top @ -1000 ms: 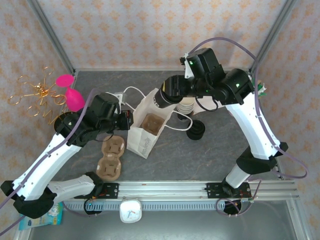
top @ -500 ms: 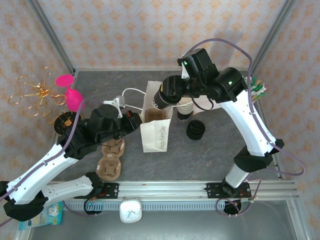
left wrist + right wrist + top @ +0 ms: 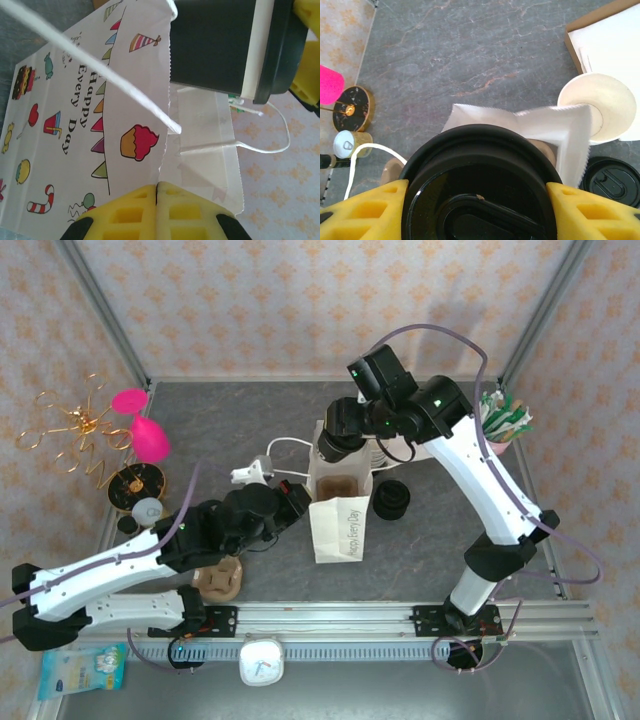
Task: Pack the takeout coffee
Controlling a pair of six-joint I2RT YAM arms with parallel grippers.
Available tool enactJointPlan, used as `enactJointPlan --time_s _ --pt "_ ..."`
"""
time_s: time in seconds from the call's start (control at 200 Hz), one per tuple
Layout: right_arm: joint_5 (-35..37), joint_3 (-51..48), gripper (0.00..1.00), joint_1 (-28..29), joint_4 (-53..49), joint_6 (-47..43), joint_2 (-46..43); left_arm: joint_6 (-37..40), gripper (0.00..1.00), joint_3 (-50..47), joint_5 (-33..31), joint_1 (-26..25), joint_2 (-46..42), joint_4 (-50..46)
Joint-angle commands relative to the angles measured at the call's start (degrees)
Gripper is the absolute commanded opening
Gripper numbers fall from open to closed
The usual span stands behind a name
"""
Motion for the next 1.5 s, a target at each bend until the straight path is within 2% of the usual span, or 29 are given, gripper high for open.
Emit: enactJointPlan --time_s 0.0,0.07,0.18,0.325,0.475,0.736,0.911,1.031,1.161,1.271,1.491 --pt "3.3 -2.1 0.53 0.3 -0.4 1.1 -1.0 -3.6 0.0 -1.1 -8.1 -1.9 -0.4 2.4" --pt "4.4 -3.7 0.53 0.5 -0.4 1.2 -1.6 -5.8 0.0 -2.6 -8.0 -2.3 0.3 2.7" --pt "6.0 -6.4 0.53 0.9 -0.4 1.7 -2.3 -6.6 0.0 -2.4 -11.8 -5.2 1.9 2.2" --pt "8.6 -8.6 0.52 1.8 -0.4 2.9 -2.3 -7.9 0.0 -2.2 -12.0 -6.5 4.4 1.0" --pt "11.9 -9.2 0.52 4.1 -0.4 4.9 -0.8 -9.7 0.0 -9.8 -9.3 -6.9 1.0 12.0" --pt "9.1 -4.7 0.52 6.8 -0.4 7.0 3.4 -9.3 0.0 -8.8 -9.5 -7.4 0.1 10.6" --pt "9.9 -4.5 0.51 6.8 -0.4 7.6 3.1 -9.5 0.01 -9.8 -7.8 -7.4 -0.8 12.2" --pt "11.0 -5.3 0.5 6.9 -0.4 8.4 3.7 -9.6 0.07 -10.4 -6.0 -7.5 0.1 14.3" --pt "12.7 -6.7 0.5 7.0 -0.4 8.7 3.3 -9.2 0.21 -10.2 -5.7 -7.8 0.5 14.2" --pt "14.0 -8.9 0.5 7.0 -0.4 8.8 3.2 -8.9 0.27 -10.9 -5.8 -7.8 -0.3 14.7" --pt "14.6 -9.1 0.5 6.8 -0.3 8.8 4.0 -9.1 0.38 -11.4 -10.2 -7.8 -5.4 8.1"
